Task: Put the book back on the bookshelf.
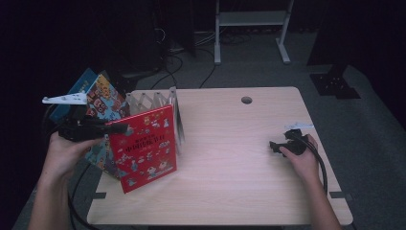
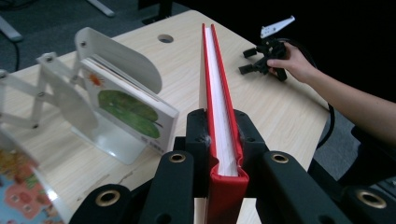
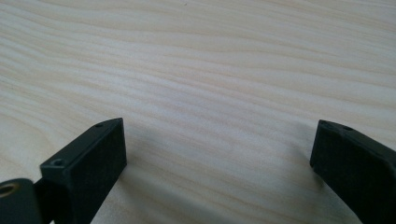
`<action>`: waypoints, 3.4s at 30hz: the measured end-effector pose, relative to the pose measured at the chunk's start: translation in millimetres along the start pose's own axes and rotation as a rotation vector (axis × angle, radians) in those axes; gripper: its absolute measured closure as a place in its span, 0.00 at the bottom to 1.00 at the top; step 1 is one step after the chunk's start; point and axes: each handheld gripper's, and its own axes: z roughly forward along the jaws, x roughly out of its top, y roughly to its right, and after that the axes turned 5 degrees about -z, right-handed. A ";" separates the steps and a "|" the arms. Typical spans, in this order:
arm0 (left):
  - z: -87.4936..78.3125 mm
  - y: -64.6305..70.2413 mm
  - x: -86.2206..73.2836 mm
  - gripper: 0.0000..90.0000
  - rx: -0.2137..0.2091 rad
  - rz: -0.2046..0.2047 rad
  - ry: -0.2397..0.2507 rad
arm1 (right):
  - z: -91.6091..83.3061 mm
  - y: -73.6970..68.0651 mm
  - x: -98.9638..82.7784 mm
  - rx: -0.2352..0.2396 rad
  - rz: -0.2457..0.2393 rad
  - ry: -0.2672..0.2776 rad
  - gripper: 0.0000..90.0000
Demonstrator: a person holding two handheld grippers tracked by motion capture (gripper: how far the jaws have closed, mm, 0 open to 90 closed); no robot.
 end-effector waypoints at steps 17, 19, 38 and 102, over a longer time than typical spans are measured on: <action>-41.5 -17.9 -13.1 0.89 0.136 -0.057 0.059 | 0.4 0.1 0.3 -0.001 0.001 0.000 0.03; -40.7 -20.2 -14.3 0.89 0.160 -0.065 0.061 | 0.3 0.1 0.3 0.000 0.002 0.000 0.03; -3.4 -30.4 0.1 0.89 0.373 -0.102 0.158 | 0.4 0.2 0.4 -0.001 0.003 0.000 0.03; 66.0 -84.5 16.2 0.88 0.527 -0.146 0.159 | 1.4 3.2 1.1 0.000 0.002 0.000 0.03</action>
